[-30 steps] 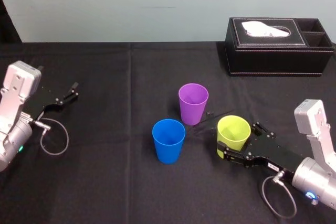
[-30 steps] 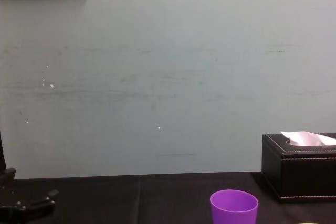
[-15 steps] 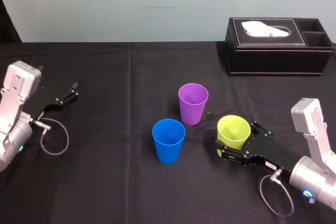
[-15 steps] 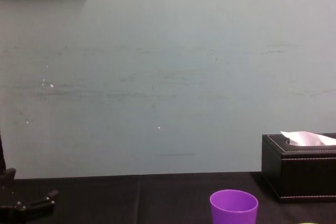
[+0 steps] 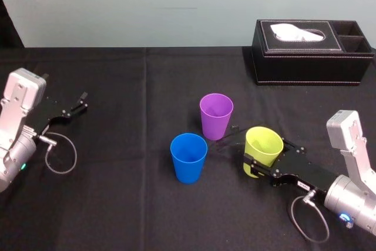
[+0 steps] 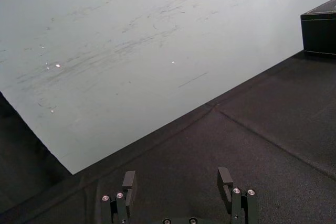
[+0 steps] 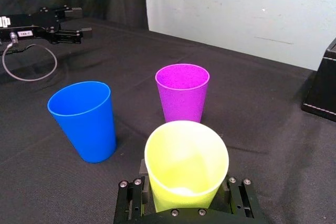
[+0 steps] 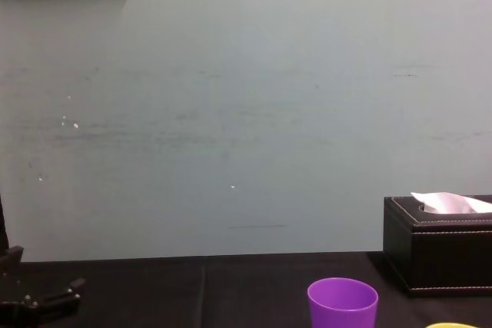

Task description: Stack the three plastic cups sequentially using one hand.

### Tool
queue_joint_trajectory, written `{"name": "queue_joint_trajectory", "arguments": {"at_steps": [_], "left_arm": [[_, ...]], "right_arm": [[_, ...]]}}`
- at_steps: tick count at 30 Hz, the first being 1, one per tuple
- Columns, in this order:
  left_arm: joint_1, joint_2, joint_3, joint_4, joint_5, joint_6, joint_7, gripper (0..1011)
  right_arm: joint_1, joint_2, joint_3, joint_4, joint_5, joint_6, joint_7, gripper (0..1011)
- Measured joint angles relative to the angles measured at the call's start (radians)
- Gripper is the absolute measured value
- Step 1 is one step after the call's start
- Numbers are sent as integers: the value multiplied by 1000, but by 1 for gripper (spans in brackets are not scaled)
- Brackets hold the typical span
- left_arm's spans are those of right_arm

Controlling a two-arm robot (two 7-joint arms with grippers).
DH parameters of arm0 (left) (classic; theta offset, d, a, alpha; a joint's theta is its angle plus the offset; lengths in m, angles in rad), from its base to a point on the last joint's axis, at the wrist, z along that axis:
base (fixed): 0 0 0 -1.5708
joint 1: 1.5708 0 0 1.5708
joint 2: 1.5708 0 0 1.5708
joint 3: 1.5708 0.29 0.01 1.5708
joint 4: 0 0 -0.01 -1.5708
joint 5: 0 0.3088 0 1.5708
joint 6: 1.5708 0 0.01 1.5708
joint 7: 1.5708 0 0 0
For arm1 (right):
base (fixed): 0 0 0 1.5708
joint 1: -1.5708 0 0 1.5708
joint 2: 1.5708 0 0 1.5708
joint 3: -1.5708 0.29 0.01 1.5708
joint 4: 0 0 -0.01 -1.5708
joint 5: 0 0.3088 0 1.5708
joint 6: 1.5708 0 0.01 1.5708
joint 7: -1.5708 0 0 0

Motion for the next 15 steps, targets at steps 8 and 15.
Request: {"name": "queue_joint_trajectory", "arguments": {"at_steps": [8,15], "left_arm": [[0,0,0,0,0,0,0,1011],[0,0,0,0,0,0,0,1011]], "right_arm": [[29,16,2,-57,-26,28,-3,726],[95,28,-4,-91,-32,75,16,728]]}}
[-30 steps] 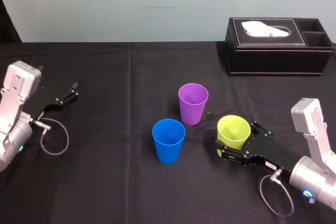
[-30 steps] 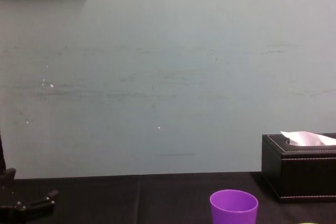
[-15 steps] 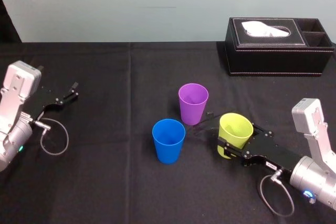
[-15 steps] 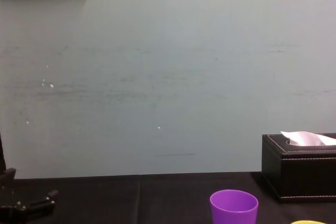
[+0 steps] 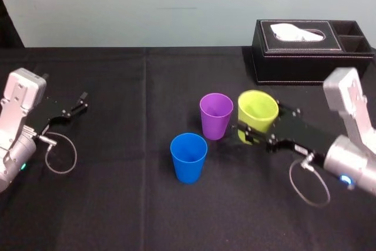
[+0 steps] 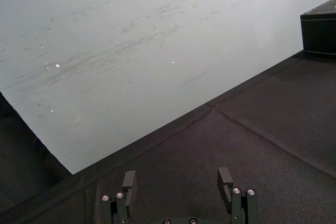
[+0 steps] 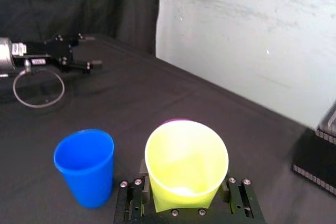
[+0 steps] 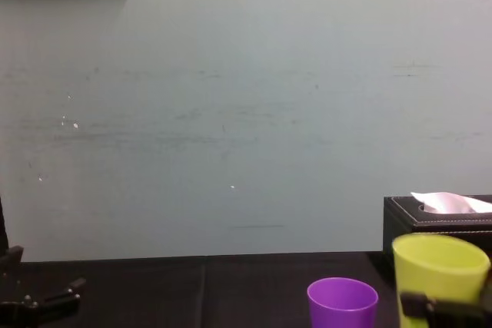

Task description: Stack the three plastic cups sequentially using one hand.

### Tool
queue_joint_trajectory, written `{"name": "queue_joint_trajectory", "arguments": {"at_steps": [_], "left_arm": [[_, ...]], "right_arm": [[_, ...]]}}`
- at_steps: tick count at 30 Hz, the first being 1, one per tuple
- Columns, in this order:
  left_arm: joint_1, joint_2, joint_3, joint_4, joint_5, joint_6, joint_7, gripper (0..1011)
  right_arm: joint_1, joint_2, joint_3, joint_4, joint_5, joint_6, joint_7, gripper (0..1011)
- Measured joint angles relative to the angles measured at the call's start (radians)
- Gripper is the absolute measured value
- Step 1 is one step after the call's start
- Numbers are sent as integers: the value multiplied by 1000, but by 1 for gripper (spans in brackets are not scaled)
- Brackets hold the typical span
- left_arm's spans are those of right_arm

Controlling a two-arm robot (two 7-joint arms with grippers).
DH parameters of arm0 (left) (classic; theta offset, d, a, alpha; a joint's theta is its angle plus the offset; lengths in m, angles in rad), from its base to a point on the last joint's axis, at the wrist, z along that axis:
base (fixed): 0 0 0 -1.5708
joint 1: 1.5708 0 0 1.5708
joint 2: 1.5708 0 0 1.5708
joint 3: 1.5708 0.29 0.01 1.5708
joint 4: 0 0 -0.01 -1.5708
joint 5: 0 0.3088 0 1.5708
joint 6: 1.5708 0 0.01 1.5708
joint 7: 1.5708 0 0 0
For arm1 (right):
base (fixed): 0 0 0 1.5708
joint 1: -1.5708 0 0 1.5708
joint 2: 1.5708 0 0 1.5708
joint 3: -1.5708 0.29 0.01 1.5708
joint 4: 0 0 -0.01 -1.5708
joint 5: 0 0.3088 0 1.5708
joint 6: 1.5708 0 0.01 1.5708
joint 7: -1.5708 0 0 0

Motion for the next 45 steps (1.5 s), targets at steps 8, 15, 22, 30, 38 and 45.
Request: {"name": "queue_joint_trajectory", "arguments": {"at_steps": [8,15,22,30,38,45], "left_arm": [[0,0,0,0,0,0,0,1011],[0,0,0,0,0,0,0,1011],[0,0,0,0,0,0,0,1011],[0,0,0,0,0,0,0,1011],[0,0,0,0,0,0,0,1011],[0,0,0,0,0,0,0,1011]], "right_arm": [[133,-2,-48,0,-17,91,21,728],[242,-40,-91,69,-8,129,43,728],[333,-90,-127,161,14,137,51,728],[382,-117,-155,227,34,128,60,728],[389,-118,-173,248,44,125,60,728],[383,-111,-181,255,49,119,59,728]]}}
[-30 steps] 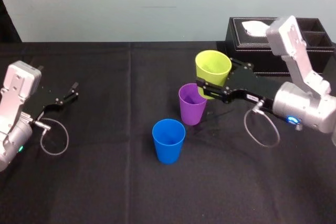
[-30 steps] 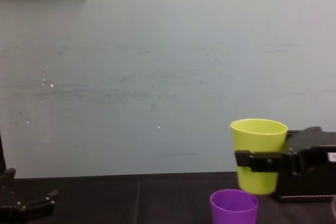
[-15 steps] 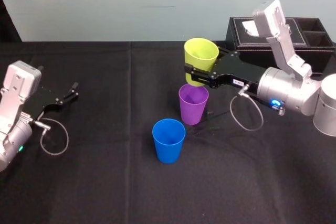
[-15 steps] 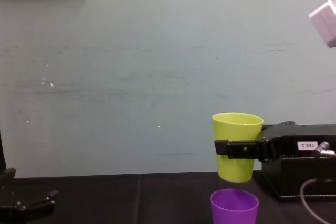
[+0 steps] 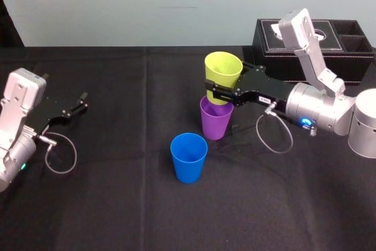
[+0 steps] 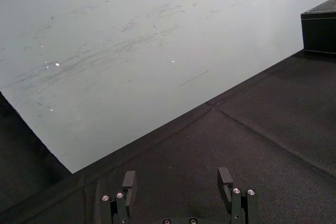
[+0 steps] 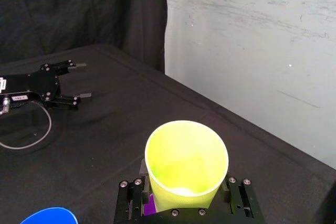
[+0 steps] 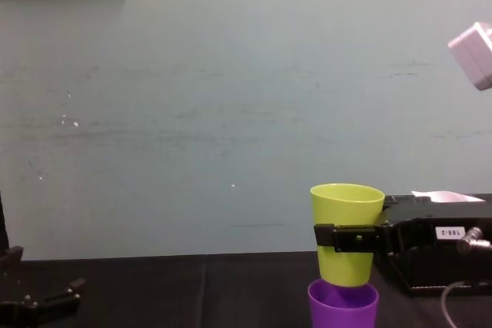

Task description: Stack the three plastic cups sequentially using one hand.

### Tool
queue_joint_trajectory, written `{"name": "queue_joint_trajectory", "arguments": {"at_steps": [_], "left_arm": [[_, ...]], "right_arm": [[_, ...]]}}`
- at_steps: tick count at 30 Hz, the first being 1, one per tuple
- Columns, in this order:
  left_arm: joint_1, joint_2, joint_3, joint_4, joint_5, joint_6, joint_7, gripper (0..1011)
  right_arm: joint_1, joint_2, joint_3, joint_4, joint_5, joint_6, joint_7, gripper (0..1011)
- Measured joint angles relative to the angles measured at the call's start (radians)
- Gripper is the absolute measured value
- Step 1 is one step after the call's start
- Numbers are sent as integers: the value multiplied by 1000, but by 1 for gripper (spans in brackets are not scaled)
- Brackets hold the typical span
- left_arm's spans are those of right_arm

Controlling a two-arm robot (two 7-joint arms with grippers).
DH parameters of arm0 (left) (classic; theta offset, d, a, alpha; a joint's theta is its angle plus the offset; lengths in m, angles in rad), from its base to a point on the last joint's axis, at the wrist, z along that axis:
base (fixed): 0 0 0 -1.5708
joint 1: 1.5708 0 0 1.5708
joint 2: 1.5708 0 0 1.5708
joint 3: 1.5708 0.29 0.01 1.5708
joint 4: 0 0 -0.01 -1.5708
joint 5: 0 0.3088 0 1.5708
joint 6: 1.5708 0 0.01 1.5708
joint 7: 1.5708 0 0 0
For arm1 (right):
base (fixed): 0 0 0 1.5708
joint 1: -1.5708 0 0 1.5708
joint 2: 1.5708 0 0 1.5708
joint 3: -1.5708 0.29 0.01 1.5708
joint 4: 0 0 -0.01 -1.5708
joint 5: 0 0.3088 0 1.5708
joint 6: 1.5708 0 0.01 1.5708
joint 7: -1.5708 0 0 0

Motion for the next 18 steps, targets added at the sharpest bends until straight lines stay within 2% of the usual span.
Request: {"name": "queue_joint_trajectory", "arguments": {"at_steps": [18], "left_arm": [[0,0,0,0,0,0,0,1011]], "right_arm": [[6,-6,-19,32,0,-26,6,728]]}}
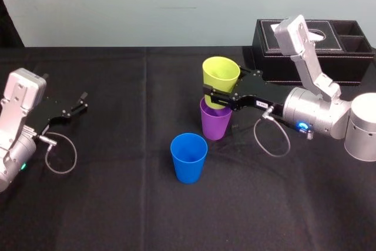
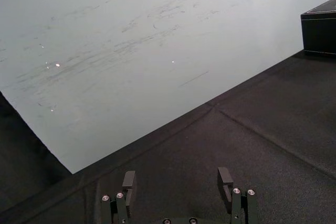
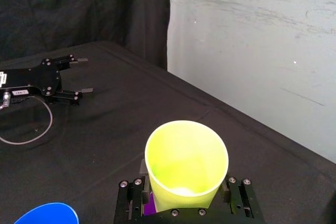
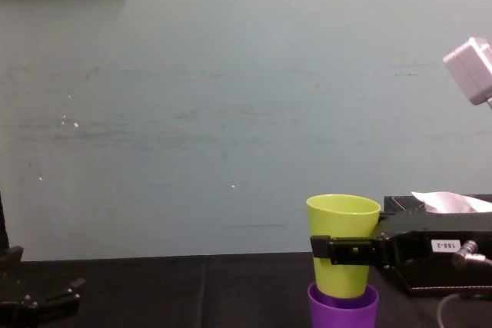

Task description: Stack the three plastic cups sequentially using one hand.

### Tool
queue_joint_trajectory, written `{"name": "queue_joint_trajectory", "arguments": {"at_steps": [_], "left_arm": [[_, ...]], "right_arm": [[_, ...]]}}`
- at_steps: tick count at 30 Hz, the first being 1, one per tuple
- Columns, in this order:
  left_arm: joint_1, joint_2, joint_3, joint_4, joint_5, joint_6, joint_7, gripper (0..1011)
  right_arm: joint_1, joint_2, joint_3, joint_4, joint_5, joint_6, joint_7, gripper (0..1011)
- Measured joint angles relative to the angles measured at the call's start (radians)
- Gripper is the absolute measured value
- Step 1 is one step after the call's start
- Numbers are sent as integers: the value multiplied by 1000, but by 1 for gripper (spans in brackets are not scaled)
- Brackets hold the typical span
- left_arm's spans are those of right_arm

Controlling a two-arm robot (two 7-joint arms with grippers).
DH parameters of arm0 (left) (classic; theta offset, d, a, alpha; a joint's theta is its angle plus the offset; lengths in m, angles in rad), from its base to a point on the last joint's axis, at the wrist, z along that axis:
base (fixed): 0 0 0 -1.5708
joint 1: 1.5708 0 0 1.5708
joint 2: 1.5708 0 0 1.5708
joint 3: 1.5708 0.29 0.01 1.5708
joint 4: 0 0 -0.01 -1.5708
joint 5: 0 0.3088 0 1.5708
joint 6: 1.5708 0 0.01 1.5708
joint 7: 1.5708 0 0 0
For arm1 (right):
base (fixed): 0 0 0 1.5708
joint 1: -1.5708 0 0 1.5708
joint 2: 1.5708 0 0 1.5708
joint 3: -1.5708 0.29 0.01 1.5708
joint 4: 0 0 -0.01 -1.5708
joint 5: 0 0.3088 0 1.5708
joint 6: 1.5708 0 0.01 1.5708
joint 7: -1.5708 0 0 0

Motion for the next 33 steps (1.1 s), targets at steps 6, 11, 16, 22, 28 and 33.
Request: {"name": "queue_joint_trajectory", "arguments": {"at_steps": [6,11,16,22,28,33], "left_arm": [[0,0,0,0,0,0,0,1011],[0,0,0,0,0,0,0,1011],[0,0,0,0,0,0,0,1012],[0,0,0,0,0,0,0,1011],[0,0,0,0,0,0,0,1011],[0,0,0,0,0,0,0,1011]], "right_arm": [[1,-3,-4,11,-7,-5,0,728],[1,-4,-6,16,-15,-13,-2,726],[1,-6,-13,26,-26,-28,1,728],[1,-6,-12,26,-27,-29,2,728],[1,-5,-11,25,-26,-27,2,765],[1,-5,-11,23,-26,-26,2,916]]}}
